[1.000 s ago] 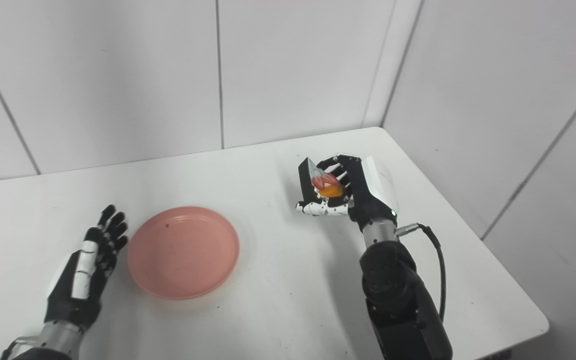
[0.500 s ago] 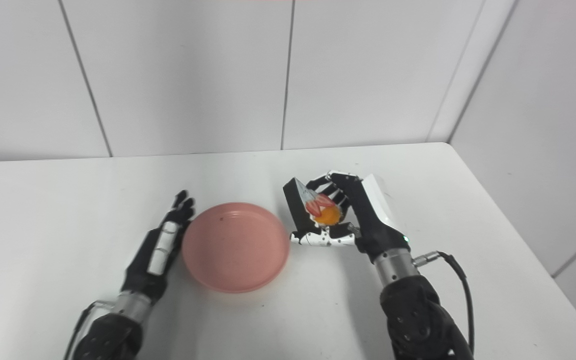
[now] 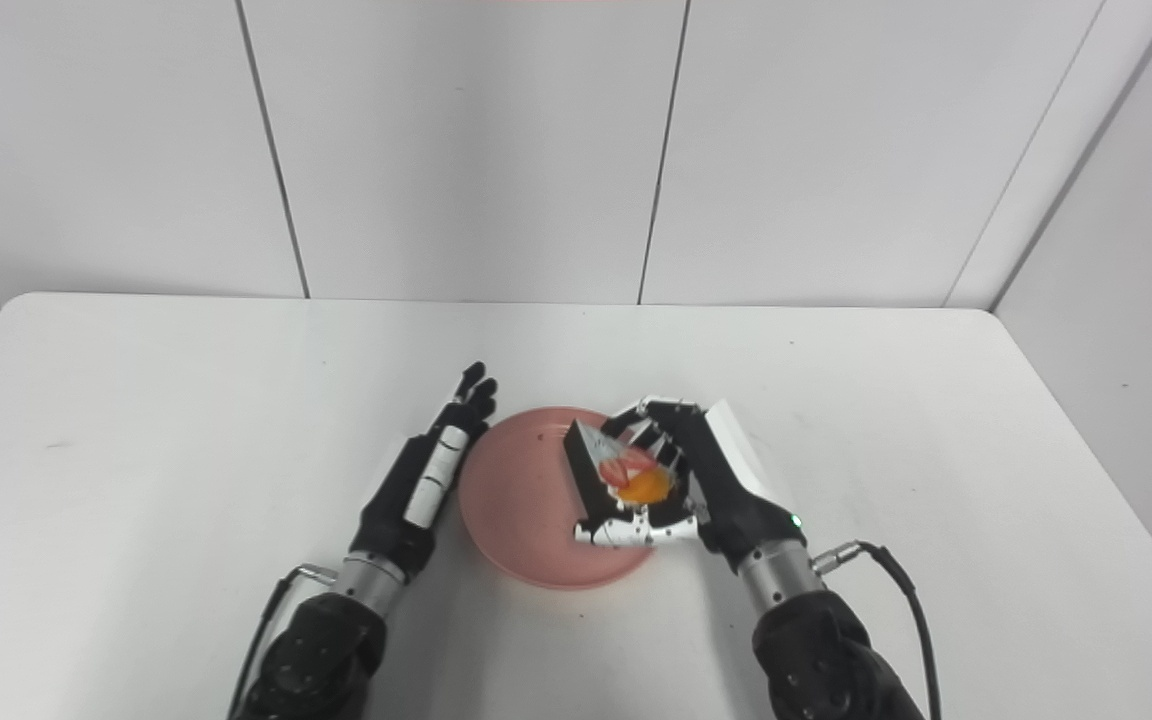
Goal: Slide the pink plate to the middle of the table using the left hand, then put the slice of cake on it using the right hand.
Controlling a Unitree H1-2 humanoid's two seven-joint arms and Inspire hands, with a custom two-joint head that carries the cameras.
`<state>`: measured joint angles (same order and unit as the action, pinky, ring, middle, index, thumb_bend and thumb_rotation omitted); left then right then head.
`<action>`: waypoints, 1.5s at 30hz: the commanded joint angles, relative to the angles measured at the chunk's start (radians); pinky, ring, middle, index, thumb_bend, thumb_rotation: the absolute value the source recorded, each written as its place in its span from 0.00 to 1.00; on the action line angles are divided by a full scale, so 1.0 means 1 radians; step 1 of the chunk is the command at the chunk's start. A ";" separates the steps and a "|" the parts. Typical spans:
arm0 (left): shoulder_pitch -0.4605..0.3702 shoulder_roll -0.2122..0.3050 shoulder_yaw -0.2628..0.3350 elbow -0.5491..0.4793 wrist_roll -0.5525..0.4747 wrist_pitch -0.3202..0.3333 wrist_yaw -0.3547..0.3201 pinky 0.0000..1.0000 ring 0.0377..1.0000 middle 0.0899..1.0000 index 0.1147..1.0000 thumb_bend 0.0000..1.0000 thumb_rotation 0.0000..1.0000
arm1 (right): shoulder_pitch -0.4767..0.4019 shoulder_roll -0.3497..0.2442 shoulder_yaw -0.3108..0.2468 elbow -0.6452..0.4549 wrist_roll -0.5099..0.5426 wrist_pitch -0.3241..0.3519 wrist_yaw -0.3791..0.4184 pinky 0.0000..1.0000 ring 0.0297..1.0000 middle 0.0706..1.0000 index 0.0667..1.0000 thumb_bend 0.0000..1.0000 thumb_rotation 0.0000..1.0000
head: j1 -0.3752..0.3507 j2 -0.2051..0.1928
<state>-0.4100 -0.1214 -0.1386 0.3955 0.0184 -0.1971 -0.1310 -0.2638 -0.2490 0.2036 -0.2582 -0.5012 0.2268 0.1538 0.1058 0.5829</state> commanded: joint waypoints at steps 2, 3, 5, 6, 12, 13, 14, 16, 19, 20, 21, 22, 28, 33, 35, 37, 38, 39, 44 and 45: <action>0.027 -0.014 -0.009 0.027 0.010 -0.033 0.014 1.00 1.00 1.00 1.00 0.73 1.00 | -0.052 -0.010 0.009 0.042 -0.014 -0.092 -0.028 0.14 0.19 0.41 0.45 0.52 0.00 | 0.003 0.005; 0.028 -0.016 -0.010 0.025 0.014 -0.034 0.018 1.00 1.00 1.00 1.00 0.73 1.00 | -0.057 -0.010 0.014 0.061 -0.023 -0.107 -0.036 0.14 0.18 0.42 0.45 0.52 0.00 | 0.003 0.005; 0.030 -0.015 -0.012 0.018 0.016 -0.028 0.019 1.00 1.00 1.00 1.00 0.72 1.00 | -0.068 -0.008 0.022 0.094 -0.048 -0.123 -0.049 0.13 0.17 0.43 0.45 0.52 0.00 | -0.001 0.007; 0.030 -0.013 -0.013 0.016 0.018 -0.027 0.018 1.00 1.00 1.00 1.00 0.72 1.00 | -0.073 -0.008 0.024 0.109 -0.058 -0.128 -0.054 0.13 0.18 0.43 0.45 0.52 0.00 | -0.002 0.007; 0.032 -0.012 -0.009 0.010 0.009 -0.025 0.014 1.00 1.00 1.00 1.00 0.72 1.00 | -0.089 -0.002 0.035 0.165 -0.089 -0.126 -0.066 0.14 0.18 0.43 0.45 0.52 0.00 | -0.015 0.014; 0.033 -0.010 -0.009 0.006 0.007 -0.024 0.010 1.00 1.00 1.00 1.00 0.72 1.00 | -0.090 -0.001 0.036 0.174 -0.090 -0.127 -0.068 0.14 0.19 0.43 0.45 0.52 0.00 | -0.019 0.015; 0.036 -0.008 -0.010 -0.002 0.007 -0.016 0.007 1.00 1.00 1.00 1.00 0.70 1.00 | -0.091 0.001 0.037 0.182 -0.091 -0.125 -0.069 0.14 0.19 0.43 0.45 0.52 0.00 | -0.024 0.016; 0.039 -0.003 -0.011 -0.013 0.008 -0.007 0.003 1.00 1.00 1.00 1.00 0.70 1.00 | -0.092 0.002 0.041 0.191 -0.103 -0.121 -0.073 0.15 0.19 0.43 0.45 0.52 0.00 | -0.032 0.018; 0.043 0.000 -0.010 -0.024 0.007 -0.002 0.002 1.00 1.00 1.00 1.00 0.71 1.00 | -0.092 -0.006 0.052 0.180 -0.129 -0.130 -0.077 0.37 0.46 0.44 0.46 0.52 0.00 | -0.045 0.020; 0.045 0.000 -0.009 -0.027 0.007 0.001 0.001 1.00 0.99 1.00 1.00 0.72 1.00 | -0.092 -0.009 0.055 0.170 -0.140 -0.130 -0.075 0.48 0.58 0.58 0.46 0.51 0.06 | -0.045 0.020; 0.046 0.003 -0.009 -0.032 0.007 0.005 -0.001 1.00 0.99 0.99 1.00 0.72 1.00 | -0.090 -0.012 0.059 0.153 -0.150 -0.127 -0.068 0.50 0.60 0.60 0.46 0.51 0.07 | -0.055 0.021; 0.046 0.005 -0.009 -0.035 0.008 0.007 -0.002 1.00 1.00 1.00 1.00 0.72 1.00 | -0.089 -0.015 0.060 0.142 -0.156 -0.124 -0.063 0.62 0.72 0.72 0.62 0.56 0.03 | -0.055 0.021; 0.051 0.016 -0.005 -0.055 -0.005 0.012 -0.017 1.00 1.00 1.00 1.00 0.69 1.00 | -0.075 -0.041 0.066 0.082 -0.145 -0.098 0.016 0.91 0.96 0.96 0.89 0.67 0.33 | -0.081 0.029; 0.058 0.024 0.002 -0.076 -0.032 0.016 -0.034 1.00 1.00 1.00 1.00 0.66 1.00 | -0.059 -0.048 0.062 0.050 -0.141 -0.089 0.054 0.96 1.00 1.00 0.98 0.75 0.43 | -0.102 0.039; 0.060 0.031 0.003 -0.084 -0.033 0.022 -0.037 1.00 1.00 1.00 1.00 0.69 1.00 | -0.049 -0.047 0.057 0.032 -0.149 -0.074 0.063 0.98 1.00 1.00 0.99 0.78 0.50 | -0.113 0.041; 0.062 0.039 0.003 -0.101 -0.028 0.038 -0.036 1.00 1.00 1.00 1.00 0.70 1.00 | -0.036 -0.045 0.048 0.019 -0.160 -0.077 0.051 0.99 1.00 1.00 1.00 0.82 0.61 | -0.126 0.044; 0.063 0.043 0.003 -0.106 -0.026 0.042 -0.037 1.00 1.00 1.00 1.00 0.70 1.00 | -0.030 -0.043 0.044 0.014 -0.165 -0.087 0.038 0.99 1.00 1.00 1.00 0.84 0.64 | -0.130 0.046; 0.065 0.047 0.003 -0.114 -0.029 0.050 -0.038 1.00 1.00 1.00 1.00 0.70 1.00 | -0.025 -0.039 0.038 0.009 -0.167 -0.099 0.022 0.98 1.00 1.00 1.00 0.86 0.68 | -0.137 0.049; 0.071 0.050 0.022 -0.138 -0.061 0.081 -0.046 1.00 1.00 1.00 1.00 0.67 1.00 | 0.004 -0.012 -0.015 -0.016 -0.112 -0.139 -0.042 0.95 1.00 1.00 1.00 0.83 0.72 | -0.147 0.051; 0.073 0.053 0.025 -0.142 -0.062 0.081 -0.044 1.00 1.00 1.00 1.00 0.67 1.00 | 0.010 -0.003 -0.034 -0.014 -0.082 -0.146 -0.055 0.93 1.00 1.00 1.00 0.83 0.72 | -0.149 0.053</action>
<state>-0.3424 -0.0743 -0.1151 0.2709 -0.0278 -0.1088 -0.1713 -0.2456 -0.2572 0.1944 -0.2316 -0.6138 0.1342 0.1386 -0.0429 0.6366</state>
